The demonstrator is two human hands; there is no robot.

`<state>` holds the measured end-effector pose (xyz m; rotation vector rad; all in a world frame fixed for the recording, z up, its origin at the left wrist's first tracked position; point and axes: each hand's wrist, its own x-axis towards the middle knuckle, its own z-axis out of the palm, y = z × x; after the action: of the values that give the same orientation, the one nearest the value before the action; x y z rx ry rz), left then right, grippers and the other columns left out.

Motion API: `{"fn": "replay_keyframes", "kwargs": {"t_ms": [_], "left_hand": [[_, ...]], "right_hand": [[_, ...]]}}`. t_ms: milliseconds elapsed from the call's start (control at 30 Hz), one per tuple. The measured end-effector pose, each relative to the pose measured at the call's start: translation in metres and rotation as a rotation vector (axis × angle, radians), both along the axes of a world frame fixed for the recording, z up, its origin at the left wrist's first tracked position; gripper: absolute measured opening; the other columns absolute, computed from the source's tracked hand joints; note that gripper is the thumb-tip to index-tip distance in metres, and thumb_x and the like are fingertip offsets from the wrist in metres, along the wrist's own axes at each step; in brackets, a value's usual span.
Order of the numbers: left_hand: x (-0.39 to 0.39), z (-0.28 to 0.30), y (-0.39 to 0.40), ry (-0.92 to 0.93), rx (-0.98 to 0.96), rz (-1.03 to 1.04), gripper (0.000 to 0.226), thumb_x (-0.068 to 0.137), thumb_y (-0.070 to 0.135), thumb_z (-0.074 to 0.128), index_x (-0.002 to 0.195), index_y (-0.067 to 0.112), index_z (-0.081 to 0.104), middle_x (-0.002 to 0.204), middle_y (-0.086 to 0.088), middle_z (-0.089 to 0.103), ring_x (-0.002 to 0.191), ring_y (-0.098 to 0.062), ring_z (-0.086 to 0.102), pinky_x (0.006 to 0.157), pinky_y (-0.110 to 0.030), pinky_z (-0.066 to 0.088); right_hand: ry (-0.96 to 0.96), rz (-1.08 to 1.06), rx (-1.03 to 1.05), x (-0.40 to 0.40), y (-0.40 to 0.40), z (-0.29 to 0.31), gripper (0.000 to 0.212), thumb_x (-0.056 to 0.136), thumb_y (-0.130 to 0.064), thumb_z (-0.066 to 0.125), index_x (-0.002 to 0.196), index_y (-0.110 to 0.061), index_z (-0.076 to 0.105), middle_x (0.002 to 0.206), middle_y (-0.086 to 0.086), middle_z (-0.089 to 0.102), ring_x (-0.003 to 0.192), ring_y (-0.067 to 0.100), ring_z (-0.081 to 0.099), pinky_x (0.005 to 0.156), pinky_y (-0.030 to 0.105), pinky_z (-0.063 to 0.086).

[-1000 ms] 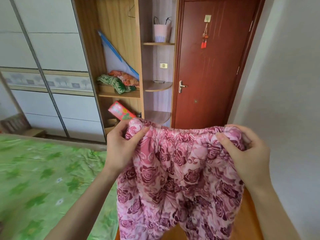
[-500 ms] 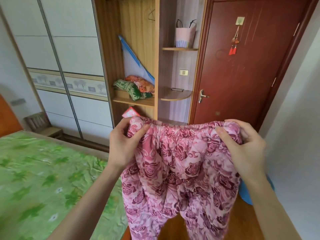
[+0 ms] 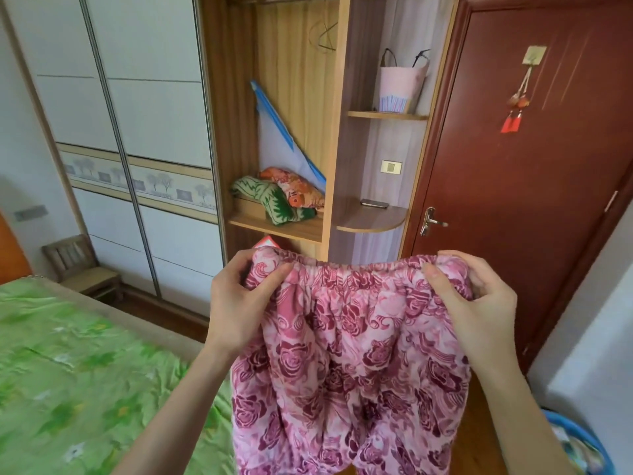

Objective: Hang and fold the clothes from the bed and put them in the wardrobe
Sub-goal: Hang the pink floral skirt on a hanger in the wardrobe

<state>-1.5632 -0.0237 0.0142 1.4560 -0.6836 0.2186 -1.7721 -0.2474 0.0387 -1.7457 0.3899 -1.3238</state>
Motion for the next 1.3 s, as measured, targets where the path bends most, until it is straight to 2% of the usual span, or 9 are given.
{"fn": "replay_keyframes", "kwargs": {"t_ms": [133,267,433,567,733,833,933,1133,1300], "left_hand": [[0.050,-0.001,-0.032,0.010,0.006,-0.004,0.029,0.083,0.036,0.085,0.107,0.022,0.076,0.097,0.011,0.079,0.093,-0.008,0.075,0.081,-0.022,0.059],[0.091,-0.007,-0.061,0.042,-0.007,0.009,0.029,0.084,0.036,0.085,0.107,0.021,0.076,0.099,0.008,0.079,0.095,-0.011,0.075,0.083,-0.027,0.059],[0.134,-0.008,-0.104,0.046,-0.017,0.048,0.028,0.084,0.035,0.084,0.106,0.019,0.076,0.097,0.009,0.079,0.093,-0.007,0.074,0.079,-0.019,0.056],[0.173,-0.007,-0.146,0.067,-0.025,0.076,0.027,0.085,0.034,0.084,0.105,0.019,0.076,0.096,0.004,0.079,0.094,-0.015,0.075,0.083,-0.032,0.061],[0.218,0.003,-0.205,0.079,-0.041,0.176,0.022,0.084,0.033,0.085,0.100,0.020,0.076,0.093,0.003,0.079,0.091,-0.017,0.077,0.084,-0.039,0.064],[0.244,0.011,-0.239,0.096,-0.046,0.232,0.025,0.082,0.037,0.086,0.099,0.022,0.076,0.093,0.003,0.079,0.090,-0.018,0.077,0.084,-0.044,0.064],[0.268,0.015,-0.268,0.090,-0.046,0.303,0.027,0.082,0.035,0.087,0.103,0.022,0.076,0.094,0.005,0.079,0.091,-0.014,0.077,0.083,-0.038,0.065],[0.301,0.016,-0.304,0.080,-0.093,0.428,0.022,0.083,0.034,0.086,0.101,0.023,0.076,0.092,0.006,0.079,0.089,-0.014,0.077,0.079,-0.032,0.064],[0.332,0.021,-0.315,0.079,-0.113,0.525,0.021,0.085,0.034,0.086,0.101,0.024,0.077,0.093,0.005,0.079,0.090,-0.014,0.077,0.080,-0.034,0.064]], "right_hand": [[0.002,0.007,0.007,0.051,-0.031,-0.009,0.030,0.084,-0.034,0.081,0.113,-0.027,0.074,0.107,-0.012,0.076,0.106,0.007,0.071,0.090,0.018,0.056],[0.021,0.033,0.002,0.096,-0.066,-0.008,0.028,0.086,-0.031,0.082,0.112,-0.026,0.074,0.105,-0.014,0.076,0.105,0.007,0.071,0.090,0.021,0.057],[0.020,0.076,-0.005,0.150,-0.112,-0.005,0.023,0.086,-0.032,0.081,0.107,-0.035,0.072,0.103,-0.014,0.076,0.104,0.007,0.072,0.090,0.027,0.059],[0.025,0.098,0.002,0.199,-0.165,-0.006,0.024,0.087,-0.032,0.081,0.110,-0.031,0.074,0.105,-0.012,0.076,0.105,0.007,0.072,0.094,0.041,0.060],[0.048,0.181,0.009,0.263,-0.234,-0.004,0.029,0.086,-0.035,0.081,0.112,-0.026,0.075,0.107,-0.012,0.076,0.106,0.008,0.071,0.096,0.047,0.059],[0.058,0.244,0.029,0.300,-0.274,0.000,0.028,0.083,-0.037,0.082,0.109,-0.029,0.075,0.106,-0.014,0.077,0.106,0.005,0.071,0.097,0.045,0.059],[0.053,0.304,0.033,0.336,-0.309,-0.004,0.027,0.084,-0.033,0.082,0.110,-0.026,0.075,0.107,-0.012,0.077,0.107,0.007,0.071,0.099,0.044,0.057],[0.026,0.425,0.009,0.403,-0.350,-0.002,0.030,0.083,-0.038,0.081,0.107,-0.023,0.076,0.105,-0.014,0.076,0.106,0.005,0.070,0.094,0.023,0.055],[-0.014,0.497,0.012,0.460,-0.366,0.006,0.026,0.081,-0.040,0.082,0.104,-0.028,0.075,0.103,-0.016,0.077,0.105,0.003,0.070,0.094,0.020,0.053]]}}
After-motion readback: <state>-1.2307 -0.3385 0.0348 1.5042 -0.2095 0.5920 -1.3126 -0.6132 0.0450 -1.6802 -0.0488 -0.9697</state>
